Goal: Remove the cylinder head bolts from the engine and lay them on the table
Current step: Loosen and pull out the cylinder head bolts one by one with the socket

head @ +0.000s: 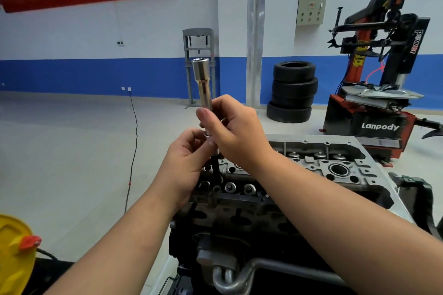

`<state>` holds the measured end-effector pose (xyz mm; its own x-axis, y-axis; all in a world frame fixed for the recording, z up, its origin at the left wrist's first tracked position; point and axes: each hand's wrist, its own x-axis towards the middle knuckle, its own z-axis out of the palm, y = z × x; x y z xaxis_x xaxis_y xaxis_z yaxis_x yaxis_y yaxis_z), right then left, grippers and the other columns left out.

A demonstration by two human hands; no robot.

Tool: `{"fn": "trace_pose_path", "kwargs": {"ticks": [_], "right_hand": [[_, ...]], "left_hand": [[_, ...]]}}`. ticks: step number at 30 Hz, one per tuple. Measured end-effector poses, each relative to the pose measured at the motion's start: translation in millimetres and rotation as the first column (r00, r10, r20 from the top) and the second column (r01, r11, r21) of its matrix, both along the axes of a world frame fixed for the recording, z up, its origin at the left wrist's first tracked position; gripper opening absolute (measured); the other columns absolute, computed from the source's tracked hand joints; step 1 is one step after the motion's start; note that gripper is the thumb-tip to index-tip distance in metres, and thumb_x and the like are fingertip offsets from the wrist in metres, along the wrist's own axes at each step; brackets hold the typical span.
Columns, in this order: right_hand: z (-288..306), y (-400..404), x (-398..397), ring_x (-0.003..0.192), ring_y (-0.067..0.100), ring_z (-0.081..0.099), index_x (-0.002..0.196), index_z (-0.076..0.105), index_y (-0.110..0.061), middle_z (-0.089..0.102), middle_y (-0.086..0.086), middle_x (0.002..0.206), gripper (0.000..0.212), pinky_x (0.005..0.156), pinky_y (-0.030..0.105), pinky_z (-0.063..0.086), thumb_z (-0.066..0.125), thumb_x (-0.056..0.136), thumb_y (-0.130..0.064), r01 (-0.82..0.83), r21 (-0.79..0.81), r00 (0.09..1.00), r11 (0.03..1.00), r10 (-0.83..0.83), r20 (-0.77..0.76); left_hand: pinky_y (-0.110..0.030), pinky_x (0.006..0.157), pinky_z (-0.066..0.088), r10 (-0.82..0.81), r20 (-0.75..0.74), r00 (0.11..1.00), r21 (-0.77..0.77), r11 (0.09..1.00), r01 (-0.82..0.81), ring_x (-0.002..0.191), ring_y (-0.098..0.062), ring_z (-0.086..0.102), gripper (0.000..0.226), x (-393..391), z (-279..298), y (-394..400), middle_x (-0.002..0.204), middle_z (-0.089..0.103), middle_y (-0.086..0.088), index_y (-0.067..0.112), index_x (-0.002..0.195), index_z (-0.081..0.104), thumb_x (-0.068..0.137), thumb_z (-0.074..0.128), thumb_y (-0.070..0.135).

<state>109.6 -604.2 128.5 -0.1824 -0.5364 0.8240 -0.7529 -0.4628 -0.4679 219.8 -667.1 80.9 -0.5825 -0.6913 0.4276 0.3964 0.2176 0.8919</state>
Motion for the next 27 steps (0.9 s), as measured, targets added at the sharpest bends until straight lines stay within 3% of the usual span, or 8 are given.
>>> {"fn": "trace_pose_path", "kwargs": {"ticks": [5,9,11,15,17,22,25,27], "right_hand": [[0.4,-1.0,0.9,0.077,0.001,0.063,0.101,0.065,-0.006,0.072,-0.004,0.086,0.033,0.068,0.016,0.047,0.041,0.101,-0.028,-0.012,0.062,1.0,0.998,0.012,-0.003],[0.4,1.3,1.2,0.07,0.012,0.061,0.095,0.061,-0.007,0.065,0.001,0.078,0.029,0.063,0.032,0.051,0.064,0.095,-0.036,-0.02,0.024,1.0,0.999,0.02,0.011],[0.5,0.8,1.0,0.067,0.016,0.06,0.091,0.06,-0.006,0.063,0.003,0.074,0.028,0.062,0.036,0.05,0.066,0.095,-0.033,0.0,0.009,0.999,1.0,0.0,0.033],[0.4,-0.9,1.2,0.077,0.002,0.065,0.096,0.062,-0.008,0.073,-0.001,0.087,0.03,0.067,0.022,0.051,0.045,0.103,-0.032,-0.011,0.086,1.0,0.996,0.01,0.014],[0.9,-0.4,1.8,0.079,0.003,0.066,0.1,0.063,-0.007,0.073,-0.004,0.09,0.035,0.068,0.022,0.051,0.041,0.102,-0.034,-0.035,0.096,0.999,0.995,0.032,0.029],[1.5,1.4,1.4,0.07,0.012,0.062,0.093,0.058,-0.015,0.063,-0.005,0.077,0.021,0.064,0.029,0.051,0.067,0.093,-0.034,-0.019,0.029,0.999,0.999,0.018,0.039],[1.2,0.6,1.5,0.073,0.011,0.066,0.095,0.061,-0.014,0.07,-0.001,0.082,0.014,0.067,0.032,0.054,0.059,0.1,-0.027,-0.012,0.037,1.0,0.999,0.011,0.018],[0.3,0.0,1.3,0.08,0.004,0.065,0.103,0.064,-0.009,0.073,-0.002,0.091,0.022,0.072,0.024,0.053,0.049,0.105,-0.025,0.005,0.079,1.0,0.997,-0.004,-0.018]], "left_hand": [[-0.026,0.08,0.059,-0.113,0.037,0.993,0.032,0.993,0.112,0.09,-0.014,0.074,0.036,3.1,-0.8,-3.0,0.094,0.078,-0.002,0.016,0.105,0.072,0.093,0.05,0.043],[-0.028,0.077,0.058,-0.022,0.036,0.999,-0.017,1.0,0.023,0.089,-0.018,0.074,0.038,1.4,-1.1,-1.4,0.096,0.077,-0.004,0.012,0.114,0.069,0.092,0.062,0.041],[-0.029,0.076,0.057,0.014,0.026,1.0,-0.02,1.0,-0.013,0.086,-0.019,0.073,0.041,-0.1,-1.4,-1.3,0.094,0.076,-0.007,0.009,0.112,0.067,0.088,0.066,0.042],[-0.023,0.072,0.057,-0.075,0.041,0.996,0.028,0.997,0.074,0.086,-0.014,0.073,0.037,2.1,-1.3,-3.1,0.092,0.077,-0.002,0.016,0.105,0.071,0.092,0.053,0.046],[-0.024,0.075,0.057,-0.107,0.046,0.993,0.039,0.994,0.105,0.088,-0.015,0.074,0.033,3.8,-1.1,-4.2,0.092,0.078,-0.003,0.022,0.099,0.076,0.093,0.051,0.043],[-0.029,0.076,0.059,-0.006,0.008,1.0,-0.007,1.0,0.006,0.084,-0.017,0.074,0.036,1.7,-1.8,-2.5,0.092,0.075,-0.005,0.006,0.113,0.067,0.091,0.063,0.035],[-0.028,0.074,0.058,-0.004,0.007,1.0,0.002,1.0,0.004,0.082,-0.016,0.073,0.038,1.2,-0.7,-0.8,0.09,0.075,-0.005,0.006,0.11,0.066,0.088,0.064,0.037],[-0.028,0.077,0.06,-0.055,0.025,0.998,0.019,0.998,0.054,0.085,-0.014,0.075,0.04,2.3,-0.5,-1.7,0.091,0.077,-0.002,0.01,0.109,0.068,0.09,0.055,0.043]]}}
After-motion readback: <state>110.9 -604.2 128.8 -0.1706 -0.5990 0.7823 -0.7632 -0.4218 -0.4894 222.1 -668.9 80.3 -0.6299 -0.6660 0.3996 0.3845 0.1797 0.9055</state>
